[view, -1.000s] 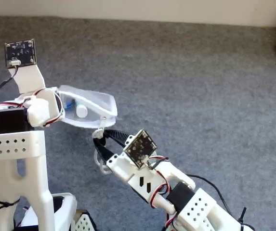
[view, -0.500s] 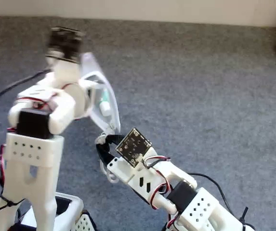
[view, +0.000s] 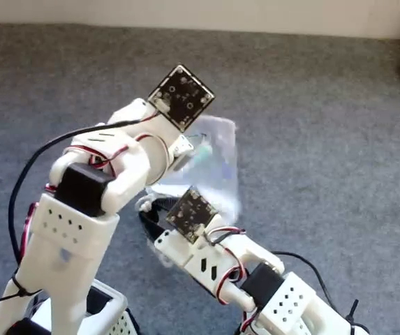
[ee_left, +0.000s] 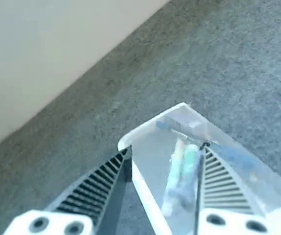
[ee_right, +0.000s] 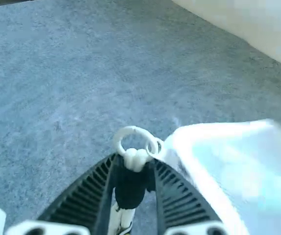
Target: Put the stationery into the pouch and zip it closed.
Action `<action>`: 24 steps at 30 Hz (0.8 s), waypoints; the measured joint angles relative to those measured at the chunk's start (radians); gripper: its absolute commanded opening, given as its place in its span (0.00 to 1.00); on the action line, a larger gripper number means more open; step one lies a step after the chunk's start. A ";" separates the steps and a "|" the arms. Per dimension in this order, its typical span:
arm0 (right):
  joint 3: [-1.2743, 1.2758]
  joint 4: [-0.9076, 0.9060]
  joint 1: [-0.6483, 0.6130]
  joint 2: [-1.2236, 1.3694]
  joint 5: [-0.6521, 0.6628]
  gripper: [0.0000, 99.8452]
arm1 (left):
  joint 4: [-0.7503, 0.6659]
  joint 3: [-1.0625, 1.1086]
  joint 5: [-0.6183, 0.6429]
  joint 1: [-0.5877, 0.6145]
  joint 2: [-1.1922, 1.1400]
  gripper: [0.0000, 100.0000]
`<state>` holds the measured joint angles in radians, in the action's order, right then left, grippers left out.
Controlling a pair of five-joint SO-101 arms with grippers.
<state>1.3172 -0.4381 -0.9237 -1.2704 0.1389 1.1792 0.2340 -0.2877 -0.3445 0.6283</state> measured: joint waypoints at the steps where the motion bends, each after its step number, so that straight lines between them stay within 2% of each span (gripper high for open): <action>1: 0.000 0.000 -0.002 0.000 0.000 0.00 | 0.000 -0.006 -0.008 0.005 0.005 0.21; 6: -0.002 0.000 0.003 -0.008 0.000 0.00 | 0.021 -0.020 -0.015 0.020 0.087 0.21; 11: 0.000 -0.026 0.051 -0.110 0.000 0.00 | 0.074 -0.020 -0.025 0.094 0.193 0.21; 18: -0.146 -0.213 0.115 -0.172 0.000 0.00 | 0.175 -0.014 -0.130 0.178 0.215 0.21; 24: -0.226 -0.264 0.204 -0.176 0.000 0.00 | 0.192 0.087 -0.207 0.178 0.221 0.21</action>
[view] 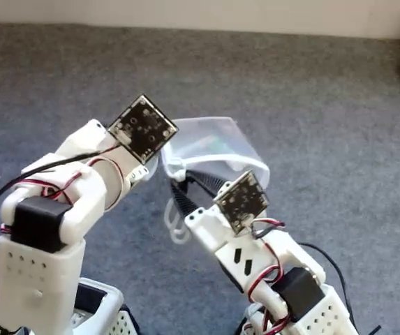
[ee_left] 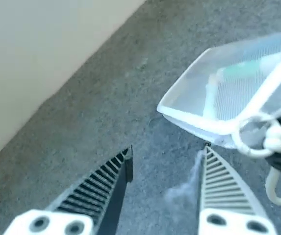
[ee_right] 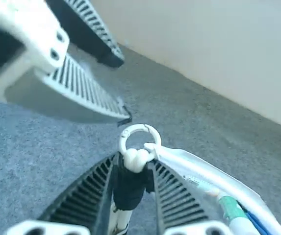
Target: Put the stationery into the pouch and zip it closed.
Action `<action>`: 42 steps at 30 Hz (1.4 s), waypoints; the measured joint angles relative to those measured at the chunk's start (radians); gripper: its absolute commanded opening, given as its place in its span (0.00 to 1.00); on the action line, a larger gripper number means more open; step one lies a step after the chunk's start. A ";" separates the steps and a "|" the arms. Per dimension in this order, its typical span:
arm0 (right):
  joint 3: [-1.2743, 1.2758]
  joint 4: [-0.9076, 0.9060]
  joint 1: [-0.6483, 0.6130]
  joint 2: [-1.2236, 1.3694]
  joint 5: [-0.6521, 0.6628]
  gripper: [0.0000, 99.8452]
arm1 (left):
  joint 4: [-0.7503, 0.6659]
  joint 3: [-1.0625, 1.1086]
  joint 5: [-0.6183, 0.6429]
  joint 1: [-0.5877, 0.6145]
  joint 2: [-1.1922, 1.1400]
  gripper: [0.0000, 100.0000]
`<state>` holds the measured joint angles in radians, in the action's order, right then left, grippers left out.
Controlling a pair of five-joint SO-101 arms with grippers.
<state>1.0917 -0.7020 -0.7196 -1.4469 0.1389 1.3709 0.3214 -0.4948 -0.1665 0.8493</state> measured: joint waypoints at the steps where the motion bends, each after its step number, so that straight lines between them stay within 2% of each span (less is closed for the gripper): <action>1: -0.003 0.000 0.017 0.000 0.000 0.00 | 0.000 0.017 -0.008 0.002 0.000 0.21; 9: -0.035 0.000 0.100 -0.011 0.000 0.00 | 0.002 0.069 -0.029 -0.002 0.002 0.22; 15: -0.071 0.000 0.170 -0.011 0.000 0.00 | -0.031 0.160 -0.029 -0.084 0.002 0.22; 25: -0.072 -0.066 0.172 -0.014 0.002 0.00 | -0.242 0.261 -0.029 -0.098 0.000 0.22; 29: -0.072 -0.072 0.160 -0.014 0.049 0.00 | -0.259 0.261 -0.008 -0.138 0.000 0.27; 35: -0.074 -0.118 0.098 -0.017 0.087 0.00 | -0.285 0.261 0.038 -0.181 0.000 0.28; 42: -0.095 -0.149 0.094 -0.012 0.109 0.00 | -0.302 0.278 0.043 -0.206 0.000 0.27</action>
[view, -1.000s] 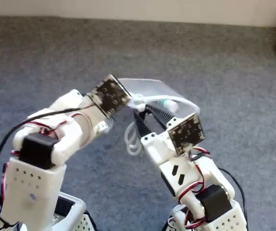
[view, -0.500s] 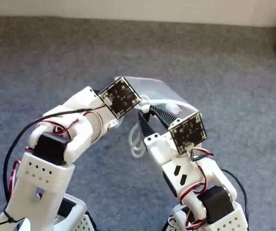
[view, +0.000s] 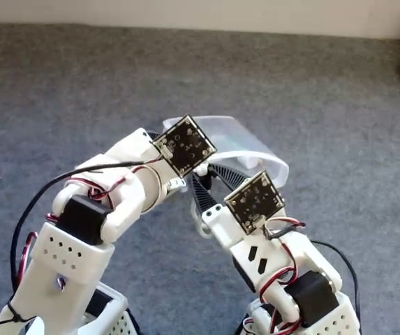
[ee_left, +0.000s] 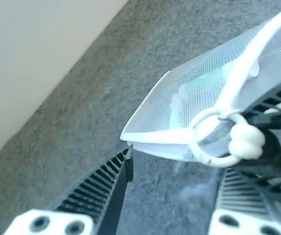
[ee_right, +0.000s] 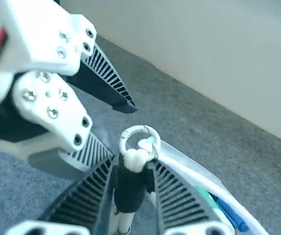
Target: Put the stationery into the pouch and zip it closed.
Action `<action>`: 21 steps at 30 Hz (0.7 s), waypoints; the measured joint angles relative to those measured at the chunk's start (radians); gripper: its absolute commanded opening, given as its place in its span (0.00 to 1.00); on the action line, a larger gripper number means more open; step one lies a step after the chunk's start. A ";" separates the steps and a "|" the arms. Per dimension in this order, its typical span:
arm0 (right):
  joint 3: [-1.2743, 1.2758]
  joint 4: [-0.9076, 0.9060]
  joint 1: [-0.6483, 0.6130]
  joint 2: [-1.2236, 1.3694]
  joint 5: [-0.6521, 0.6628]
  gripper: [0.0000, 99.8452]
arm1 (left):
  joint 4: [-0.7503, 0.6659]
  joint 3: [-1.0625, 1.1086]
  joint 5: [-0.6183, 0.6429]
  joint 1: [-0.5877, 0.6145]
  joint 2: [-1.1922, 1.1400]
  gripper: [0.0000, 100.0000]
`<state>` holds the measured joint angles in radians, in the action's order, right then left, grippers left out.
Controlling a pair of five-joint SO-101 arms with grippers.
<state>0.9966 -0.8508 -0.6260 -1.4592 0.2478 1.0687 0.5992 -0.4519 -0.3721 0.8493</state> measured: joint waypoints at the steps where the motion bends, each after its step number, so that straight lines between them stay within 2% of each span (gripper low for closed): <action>1: -0.012 -0.018 -0.002 0.000 0.002 0.00 | -0.008 0.012 -0.005 -0.009 0.000 0.27; 5: -0.063 -0.087 -0.002 0.000 0.002 0.00 | -0.083 0.097 -0.051 -0.044 0.002 0.27; 11: -0.083 -0.100 -0.011 0.000 0.002 0.00 | -0.252 0.204 -0.054 -0.051 0.000 0.18; 21: -0.084 -0.100 -0.011 0.000 0.002 0.00 | -0.269 0.212 -0.054 -0.058 0.000 0.00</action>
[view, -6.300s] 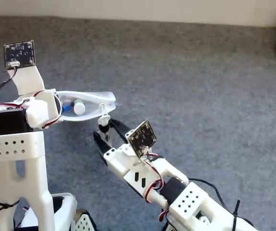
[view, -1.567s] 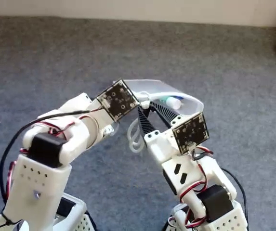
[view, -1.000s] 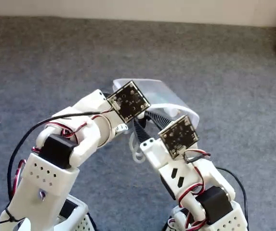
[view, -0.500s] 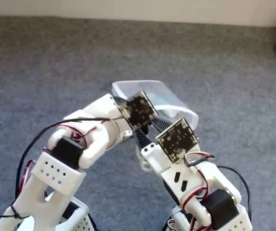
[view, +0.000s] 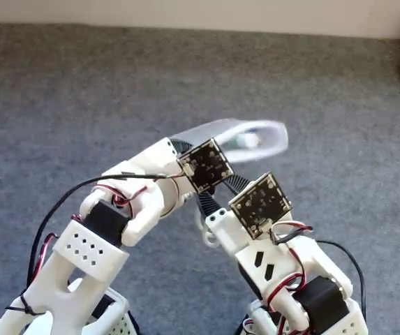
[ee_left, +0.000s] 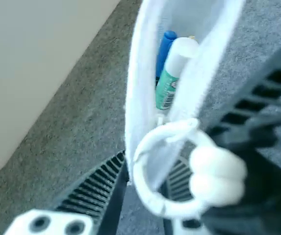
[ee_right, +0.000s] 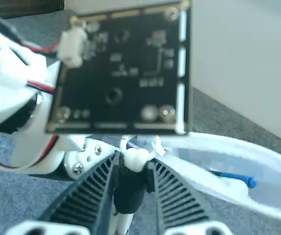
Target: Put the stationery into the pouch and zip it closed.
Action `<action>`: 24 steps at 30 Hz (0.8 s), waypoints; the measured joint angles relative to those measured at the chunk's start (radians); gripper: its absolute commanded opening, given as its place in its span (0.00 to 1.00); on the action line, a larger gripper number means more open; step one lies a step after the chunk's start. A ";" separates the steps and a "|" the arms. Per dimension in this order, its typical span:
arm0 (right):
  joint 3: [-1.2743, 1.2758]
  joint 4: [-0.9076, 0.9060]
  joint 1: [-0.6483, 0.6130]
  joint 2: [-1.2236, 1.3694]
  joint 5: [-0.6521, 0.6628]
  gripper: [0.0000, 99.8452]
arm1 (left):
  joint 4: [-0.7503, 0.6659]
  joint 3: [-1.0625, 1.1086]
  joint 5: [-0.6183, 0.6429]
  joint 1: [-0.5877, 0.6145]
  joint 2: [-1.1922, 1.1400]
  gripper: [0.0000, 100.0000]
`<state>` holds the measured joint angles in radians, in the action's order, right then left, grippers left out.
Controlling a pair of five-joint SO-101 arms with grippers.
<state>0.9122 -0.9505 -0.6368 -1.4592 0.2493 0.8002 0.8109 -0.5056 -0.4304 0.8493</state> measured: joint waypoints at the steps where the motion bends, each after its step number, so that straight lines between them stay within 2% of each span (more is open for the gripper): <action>1: 0.000 0.000 0.002 0.000 0.000 0.00 | 0.000 0.000 0.000 0.000 0.000 0.01; 10: 0.000 0.118 0.126 0.000 0.000 0.00 | 0.003 0.083 0.003 -0.003 0.195 0.01; 18: 0.000 0.150 0.132 0.000 0.002 0.00 | 0.003 0.187 0.086 0.002 0.365 0.01; 24: 0.009 0.245 0.222 0.000 -0.040 0.00 | -0.006 0.230 0.152 0.023 0.419 0.01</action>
<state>0.9214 -0.7050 -0.4143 -1.4592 0.2094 0.7940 1.0411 -0.3537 -0.4074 1.2681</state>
